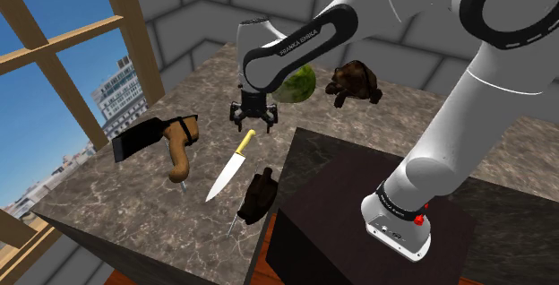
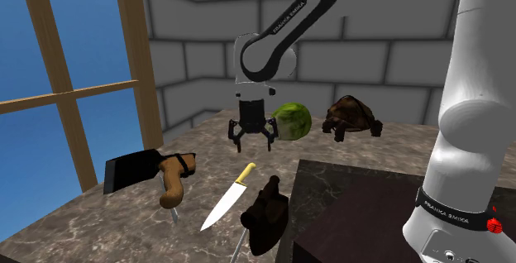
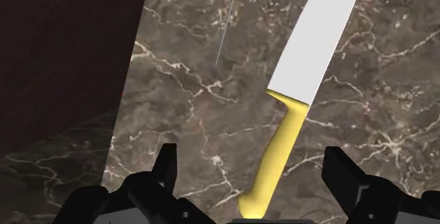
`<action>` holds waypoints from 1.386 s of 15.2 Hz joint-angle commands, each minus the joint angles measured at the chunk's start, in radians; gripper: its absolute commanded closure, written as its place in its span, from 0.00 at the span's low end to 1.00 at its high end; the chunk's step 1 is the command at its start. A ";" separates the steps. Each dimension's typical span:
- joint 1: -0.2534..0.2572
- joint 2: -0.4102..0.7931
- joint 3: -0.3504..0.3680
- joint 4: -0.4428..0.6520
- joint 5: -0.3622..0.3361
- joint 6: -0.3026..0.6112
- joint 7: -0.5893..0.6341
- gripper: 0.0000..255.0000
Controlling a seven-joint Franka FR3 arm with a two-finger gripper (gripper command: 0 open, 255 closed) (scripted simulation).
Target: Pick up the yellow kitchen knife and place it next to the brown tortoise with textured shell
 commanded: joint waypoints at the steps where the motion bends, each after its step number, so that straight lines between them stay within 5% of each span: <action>1: 0.011 0.097 -0.001 0.055 -0.017 0.038 0.070 0.00; 5: 0.039 0.239 -0.018 0.146 -0.032 0.085 0.165 0.00; 20: 0.058 0.310 -0.029 0.126 -0.055 0.176 0.181 0.00; 21: 0.058 0.310 -0.029 0.126 -0.055 0.176 0.181 1.00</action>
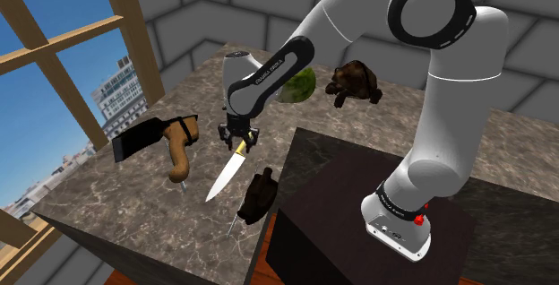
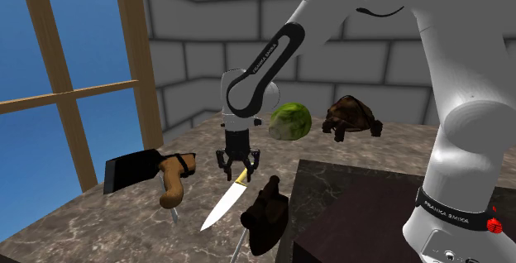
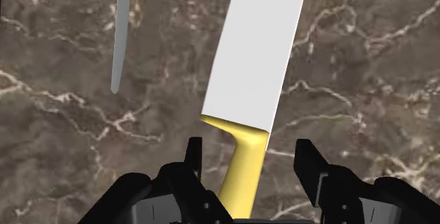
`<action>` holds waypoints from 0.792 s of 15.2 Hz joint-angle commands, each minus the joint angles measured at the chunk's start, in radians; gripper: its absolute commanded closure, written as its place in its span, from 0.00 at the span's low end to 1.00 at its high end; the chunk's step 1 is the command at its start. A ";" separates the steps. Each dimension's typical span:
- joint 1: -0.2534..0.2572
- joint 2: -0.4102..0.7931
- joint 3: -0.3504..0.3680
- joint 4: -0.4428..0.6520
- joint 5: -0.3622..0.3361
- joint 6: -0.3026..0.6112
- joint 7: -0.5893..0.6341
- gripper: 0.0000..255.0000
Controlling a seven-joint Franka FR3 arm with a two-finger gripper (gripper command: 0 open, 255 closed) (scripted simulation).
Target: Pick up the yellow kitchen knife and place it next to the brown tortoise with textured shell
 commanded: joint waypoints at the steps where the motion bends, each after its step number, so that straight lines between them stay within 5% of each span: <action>1: 0.000 0.000 0.000 0.000 0.000 0.000 0.000 1.00; 12: -0.006 -0.034 0.007 0.000 0.011 -0.033 -0.004 1.00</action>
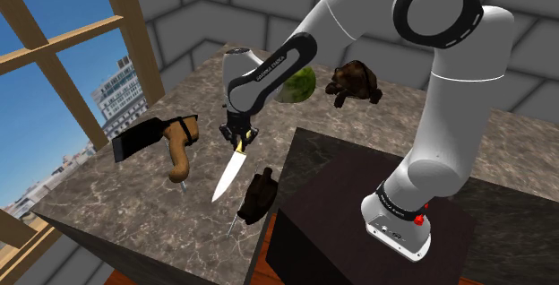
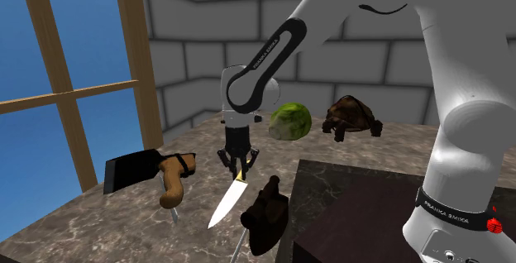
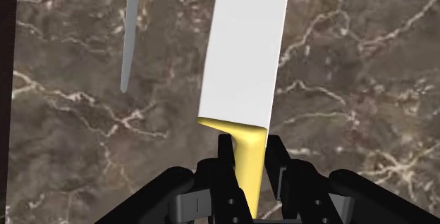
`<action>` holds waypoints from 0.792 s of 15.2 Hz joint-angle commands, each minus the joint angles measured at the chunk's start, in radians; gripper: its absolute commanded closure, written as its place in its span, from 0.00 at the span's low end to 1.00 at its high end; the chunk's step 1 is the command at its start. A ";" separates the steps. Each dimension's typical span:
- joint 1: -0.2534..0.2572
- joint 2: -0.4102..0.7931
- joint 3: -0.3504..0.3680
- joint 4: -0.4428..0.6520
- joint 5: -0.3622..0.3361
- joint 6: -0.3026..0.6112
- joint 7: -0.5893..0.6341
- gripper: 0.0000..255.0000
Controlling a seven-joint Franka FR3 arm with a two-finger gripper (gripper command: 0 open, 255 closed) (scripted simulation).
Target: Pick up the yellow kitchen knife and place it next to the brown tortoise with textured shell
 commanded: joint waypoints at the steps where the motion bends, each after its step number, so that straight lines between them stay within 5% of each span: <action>1: -0.003 -0.018 0.004 0.005 0.006 -0.023 -0.002 1.00; 12: -0.020 -0.130 0.022 0.026 0.043 -0.151 -0.013 1.00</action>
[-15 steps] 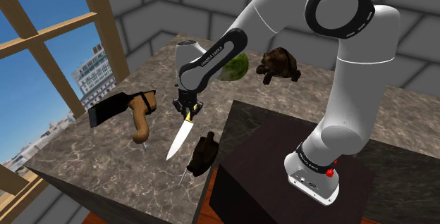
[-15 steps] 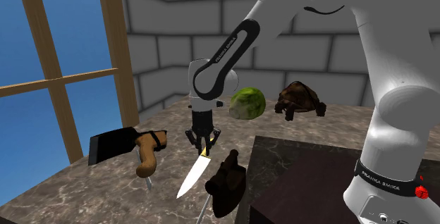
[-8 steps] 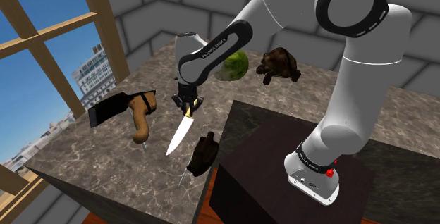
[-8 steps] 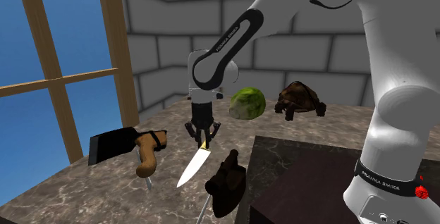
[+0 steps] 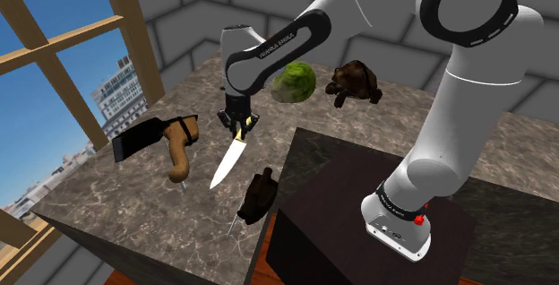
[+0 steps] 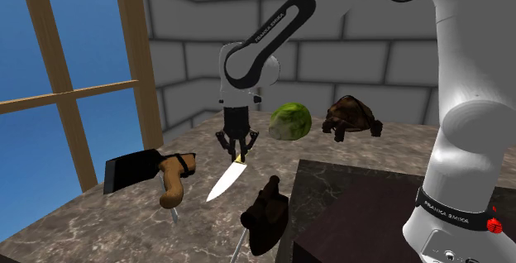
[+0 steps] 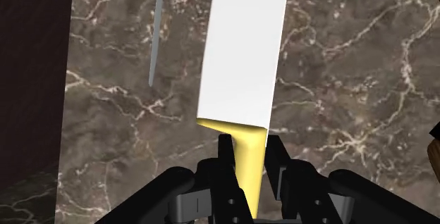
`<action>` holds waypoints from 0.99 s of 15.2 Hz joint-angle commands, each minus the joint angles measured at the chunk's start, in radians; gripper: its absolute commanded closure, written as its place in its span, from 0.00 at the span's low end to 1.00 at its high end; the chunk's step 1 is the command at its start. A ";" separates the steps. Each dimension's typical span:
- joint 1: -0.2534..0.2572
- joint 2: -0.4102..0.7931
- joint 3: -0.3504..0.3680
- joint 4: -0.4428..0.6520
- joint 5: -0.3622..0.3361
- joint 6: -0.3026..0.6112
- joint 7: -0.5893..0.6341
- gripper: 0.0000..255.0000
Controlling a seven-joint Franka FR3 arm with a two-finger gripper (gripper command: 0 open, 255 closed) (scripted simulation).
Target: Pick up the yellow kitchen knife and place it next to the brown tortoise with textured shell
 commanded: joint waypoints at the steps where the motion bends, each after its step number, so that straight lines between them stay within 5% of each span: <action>1: -0.003 -0.019 0.002 0.005 0.006 -0.023 -0.003 1.00; 15: -0.016 -0.131 0.009 0.071 0.040 -0.197 -0.009 1.00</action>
